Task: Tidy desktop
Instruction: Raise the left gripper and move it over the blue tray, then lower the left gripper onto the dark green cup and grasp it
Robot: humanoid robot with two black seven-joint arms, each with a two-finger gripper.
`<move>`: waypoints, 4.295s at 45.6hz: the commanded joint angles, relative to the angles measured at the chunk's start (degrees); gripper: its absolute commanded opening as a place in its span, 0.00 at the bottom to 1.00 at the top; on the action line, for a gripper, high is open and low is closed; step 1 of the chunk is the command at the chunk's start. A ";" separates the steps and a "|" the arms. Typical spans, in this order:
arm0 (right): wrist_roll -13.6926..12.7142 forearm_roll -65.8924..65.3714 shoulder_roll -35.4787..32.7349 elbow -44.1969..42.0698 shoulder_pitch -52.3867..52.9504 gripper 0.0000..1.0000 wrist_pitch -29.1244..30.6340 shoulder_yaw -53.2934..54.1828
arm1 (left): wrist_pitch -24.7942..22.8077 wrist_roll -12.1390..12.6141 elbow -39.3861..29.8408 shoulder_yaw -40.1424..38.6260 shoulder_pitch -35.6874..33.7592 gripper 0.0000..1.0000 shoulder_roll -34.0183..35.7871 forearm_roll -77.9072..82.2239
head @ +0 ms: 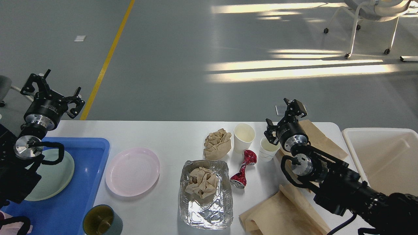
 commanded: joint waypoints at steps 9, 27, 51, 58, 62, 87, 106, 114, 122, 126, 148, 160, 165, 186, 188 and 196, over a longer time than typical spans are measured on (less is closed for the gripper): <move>0.00 0.00 0.00 -0.02 0.00 1.00 0.00 0.00 | 0.38 0.01 0.00 -0.04 0.81 0.96 -0.85 0.09; 0.00 0.00 0.00 -0.02 0.00 1.00 0.00 0.00 | 0.20 0.01 -0.09 -0.04 1.17 0.96 -0.85 0.09; 0.00 0.00 0.00 -0.02 0.00 1.00 0.00 0.00 | -6.13 -0.07 -2.72 18.67 -0.94 0.96 5.22 0.00; 0.00 0.00 0.00 -0.02 0.00 1.00 0.00 0.00 | -6.21 0.19 -2.64 31.41 -4.01 0.96 10.74 0.18; 0.00 0.00 0.00 -0.02 0.00 1.00 0.00 0.00 | -6.91 0.10 -2.55 41.07 -7.26 0.96 13.83 0.18; 0.00 0.00 0.00 -0.02 0.00 1.00 0.00 0.00 | -14.03 0.45 -2.72 92.50 -30.56 0.96 17.09 0.79; 0.00 0.00 0.00 -0.02 0.00 1.00 0.00 0.00 | -30.19 4.93 -5.71 117.29 -47.43 0.96 9.53 1.94; 0.00 0.00 0.00 -0.02 0.00 1.00 0.00 0.00 | -30.19 4.85 -5.98 124.41 -49.55 0.96 5.84 4.83; 0.00 0.00 0.00 -0.02 0.00 1.00 0.00 0.00 | -30.19 4.85 -5.98 128.28 -50.78 0.96 4.87 8.88; 0.00 0.00 0.00 -0.02 0.00 1.00 0.00 0.00 | -30.19 4.85 -5.98 129.51 -50.87 0.96 4.61 10.11; 0.00 0.00 0.00 -0.02 0.00 1.00 0.00 0.00 | -30.19 5.02 -11.77 128.55 -48.84 0.96 0.83 10.37; 0.00 0.00 0.00 -0.02 0.00 1.00 0.00 0.09 | -30.19 5.64 -17.92 129.34 -50.77 0.96 0.12 10.99; 0.00 0.00 0.00 -0.02 0.00 1.00 0.00 0.00 | -30.19 5.99 -22.84 130.48 -51.83 0.96 -1.37 11.78; 0.00 0.00 0.00 -0.02 0.00 1.00 0.00 0.00 | -30.19 6.25 -31.03 134.34 -50.78 0.96 -3.31 13.63; 0.00 0.00 0.00 -0.02 0.00 1.00 0.00 0.00 | -30.19 6.25 -31.03 135.31 -50.78 0.96 -3.22 13.71; 0.00 0.00 0.00 -0.02 0.00 1.00 0.00 0.00 | -30.19 5.99 -31.03 136.81 -49.11 0.96 -3.22 13.71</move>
